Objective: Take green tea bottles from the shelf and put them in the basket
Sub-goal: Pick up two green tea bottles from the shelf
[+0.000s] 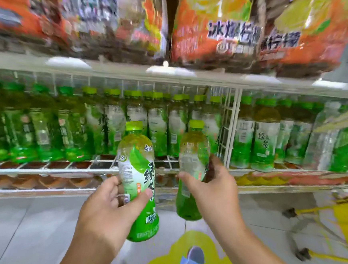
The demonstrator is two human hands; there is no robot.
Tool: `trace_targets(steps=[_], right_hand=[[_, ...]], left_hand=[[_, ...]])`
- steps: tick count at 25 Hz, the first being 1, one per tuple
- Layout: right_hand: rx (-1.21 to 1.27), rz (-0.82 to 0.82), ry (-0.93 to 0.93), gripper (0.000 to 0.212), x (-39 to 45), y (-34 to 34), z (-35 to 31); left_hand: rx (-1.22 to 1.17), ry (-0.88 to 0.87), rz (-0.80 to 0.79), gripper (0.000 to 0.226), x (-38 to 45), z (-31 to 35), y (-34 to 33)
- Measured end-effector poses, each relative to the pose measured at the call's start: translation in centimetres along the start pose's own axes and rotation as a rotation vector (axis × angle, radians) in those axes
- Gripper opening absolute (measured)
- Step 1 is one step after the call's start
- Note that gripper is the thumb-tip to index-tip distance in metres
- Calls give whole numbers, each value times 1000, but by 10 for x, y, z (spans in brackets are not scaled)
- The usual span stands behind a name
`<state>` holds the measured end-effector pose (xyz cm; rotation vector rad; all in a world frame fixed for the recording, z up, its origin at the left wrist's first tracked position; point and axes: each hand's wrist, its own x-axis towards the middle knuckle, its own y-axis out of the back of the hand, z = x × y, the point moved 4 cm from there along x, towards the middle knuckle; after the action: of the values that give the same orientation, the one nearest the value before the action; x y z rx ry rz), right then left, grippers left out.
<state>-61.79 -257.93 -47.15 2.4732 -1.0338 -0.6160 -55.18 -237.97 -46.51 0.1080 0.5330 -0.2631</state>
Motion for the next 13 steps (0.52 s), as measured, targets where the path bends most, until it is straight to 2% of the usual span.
trace_targets(steps=[3, 6, 10, 13], right_hand=[[-14, 40, 54, 39, 45, -16, -1], [22, 30, 43, 55, 89, -32, -4], [-182, 227, 159, 60, 124, -46, -9], [-203, 252, 158, 69, 132, -56, -15]], left_hand=[[-43, -4, 23, 33, 23, -6, -6], [-78, -1, 45, 35, 39, -9, -7], [-86, 10, 72, 35, 49, -12, -8], [-92, 22, 67, 43, 55, -13, -9]])
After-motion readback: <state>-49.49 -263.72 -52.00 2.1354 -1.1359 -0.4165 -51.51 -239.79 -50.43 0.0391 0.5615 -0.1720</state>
